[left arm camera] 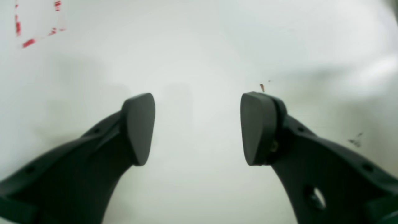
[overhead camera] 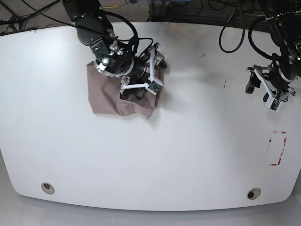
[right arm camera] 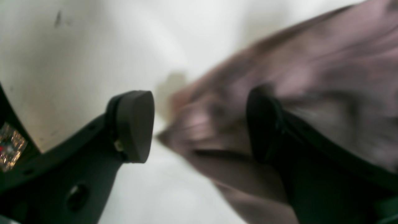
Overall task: Fold the T-shirt properly
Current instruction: 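Release the left gripper and press the folded bundle with the right gripper, then grasp the folded shirt's edges with both grippers and square it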
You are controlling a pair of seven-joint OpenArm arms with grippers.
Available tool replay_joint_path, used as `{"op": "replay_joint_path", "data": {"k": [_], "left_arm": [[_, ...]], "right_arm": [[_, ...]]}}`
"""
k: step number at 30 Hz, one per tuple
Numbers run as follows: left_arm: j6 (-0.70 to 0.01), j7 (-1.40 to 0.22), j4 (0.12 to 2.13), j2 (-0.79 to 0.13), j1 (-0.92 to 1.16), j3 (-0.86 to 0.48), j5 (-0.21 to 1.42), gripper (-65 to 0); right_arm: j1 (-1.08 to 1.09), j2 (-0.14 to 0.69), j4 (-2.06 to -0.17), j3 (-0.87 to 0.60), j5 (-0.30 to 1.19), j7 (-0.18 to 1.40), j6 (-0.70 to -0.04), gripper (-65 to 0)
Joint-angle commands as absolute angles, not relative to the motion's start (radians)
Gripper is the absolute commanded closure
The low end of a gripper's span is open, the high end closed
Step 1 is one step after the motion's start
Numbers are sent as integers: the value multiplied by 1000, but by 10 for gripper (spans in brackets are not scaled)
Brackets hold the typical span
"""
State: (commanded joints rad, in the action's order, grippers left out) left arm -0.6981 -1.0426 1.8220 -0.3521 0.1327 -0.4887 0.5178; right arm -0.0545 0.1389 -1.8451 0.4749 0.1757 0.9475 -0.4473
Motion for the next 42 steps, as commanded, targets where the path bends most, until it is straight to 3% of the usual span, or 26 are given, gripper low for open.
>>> {"op": "replay_joint_path", "data": {"k": [8, 18, 24, 30, 36, 42], "left_arm": [[-698, -1043, 1817, -351, 133, -489, 516, -403], [-698, -1043, 1817, -349, 137, -484, 518, -403], [-698, -1043, 1831, -320, 156, -446, 519, -403], [-698, -1043, 1926, -255, 193, -335, 519, -403], [-698, -1043, 1962, -159, 147, -183, 519, -403], [-698, -1043, 1956, -77, 91, -1, 513, -403]], "right_arm": [[-74, 107, -1982, 484, 170, 947, -449, -444], [-76, 142, -2034, 260, 170, 947, -453, -444], [-70, 174, -2032, 145, 171, 947, -549, -444], [-73, 176, -2031, -10, 171, 947, -625, -433], [-56, 177, -2005, -160, 163, 947, -694, -341], [-36, 214, -1949, -257, 163, 944, -698, -312]]}}
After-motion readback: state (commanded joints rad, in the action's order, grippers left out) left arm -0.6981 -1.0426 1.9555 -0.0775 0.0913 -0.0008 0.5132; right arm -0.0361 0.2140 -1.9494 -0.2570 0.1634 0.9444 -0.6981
